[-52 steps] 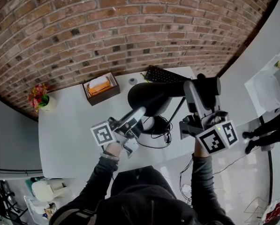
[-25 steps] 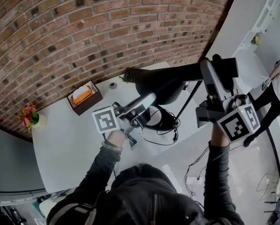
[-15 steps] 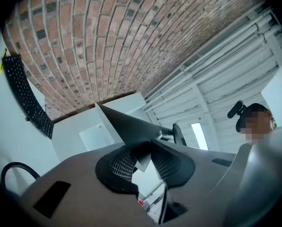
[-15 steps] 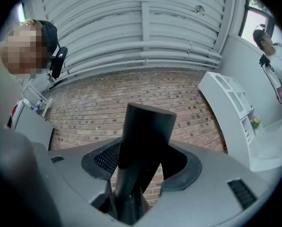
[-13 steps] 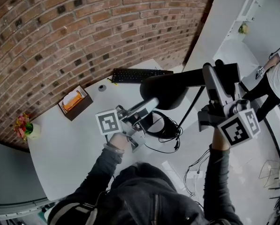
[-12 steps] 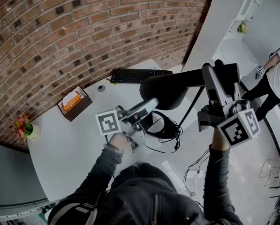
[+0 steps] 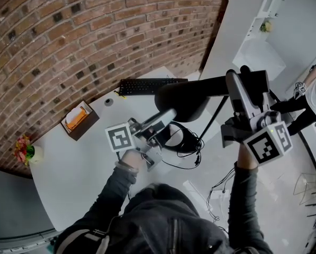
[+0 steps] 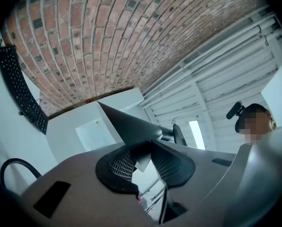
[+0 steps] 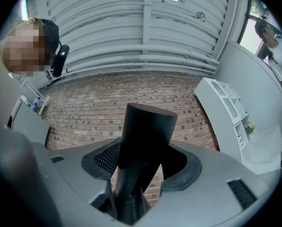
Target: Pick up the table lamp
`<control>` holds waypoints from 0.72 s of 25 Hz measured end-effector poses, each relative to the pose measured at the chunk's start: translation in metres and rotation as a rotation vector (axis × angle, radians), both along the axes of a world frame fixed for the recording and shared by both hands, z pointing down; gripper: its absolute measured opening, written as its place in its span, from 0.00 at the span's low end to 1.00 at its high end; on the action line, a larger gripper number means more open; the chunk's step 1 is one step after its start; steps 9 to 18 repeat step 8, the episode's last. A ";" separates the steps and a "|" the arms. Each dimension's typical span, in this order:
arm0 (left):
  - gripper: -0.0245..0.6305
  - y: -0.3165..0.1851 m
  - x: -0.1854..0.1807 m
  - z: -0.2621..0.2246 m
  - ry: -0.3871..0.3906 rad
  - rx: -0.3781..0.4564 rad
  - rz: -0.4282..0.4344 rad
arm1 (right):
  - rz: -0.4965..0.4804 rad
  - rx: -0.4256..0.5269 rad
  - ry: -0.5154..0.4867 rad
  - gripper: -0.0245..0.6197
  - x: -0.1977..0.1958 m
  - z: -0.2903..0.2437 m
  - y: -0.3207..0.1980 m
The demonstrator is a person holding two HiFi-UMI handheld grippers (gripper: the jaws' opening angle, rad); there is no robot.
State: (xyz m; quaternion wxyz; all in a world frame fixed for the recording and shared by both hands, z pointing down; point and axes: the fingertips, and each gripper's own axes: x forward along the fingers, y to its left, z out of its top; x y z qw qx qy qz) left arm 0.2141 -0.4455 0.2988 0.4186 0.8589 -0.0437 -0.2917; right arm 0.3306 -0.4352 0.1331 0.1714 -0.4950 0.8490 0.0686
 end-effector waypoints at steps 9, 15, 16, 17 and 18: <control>0.18 -0.008 -0.021 0.011 0.018 0.019 0.014 | 0.017 0.019 0.008 0.40 -0.023 0.012 -0.006; 0.18 -0.008 -0.021 0.011 0.018 0.019 0.014 | 0.017 0.019 0.008 0.40 -0.023 0.012 -0.006; 0.18 -0.008 -0.021 0.011 0.018 0.019 0.014 | 0.017 0.019 0.008 0.40 -0.023 0.012 -0.006; 0.18 -0.008 -0.021 0.011 0.018 0.019 0.014 | 0.017 0.019 0.008 0.40 -0.023 0.012 -0.006; 0.18 -0.008 -0.021 0.011 0.018 0.019 0.014 | 0.017 0.019 0.008 0.40 -0.023 0.012 -0.006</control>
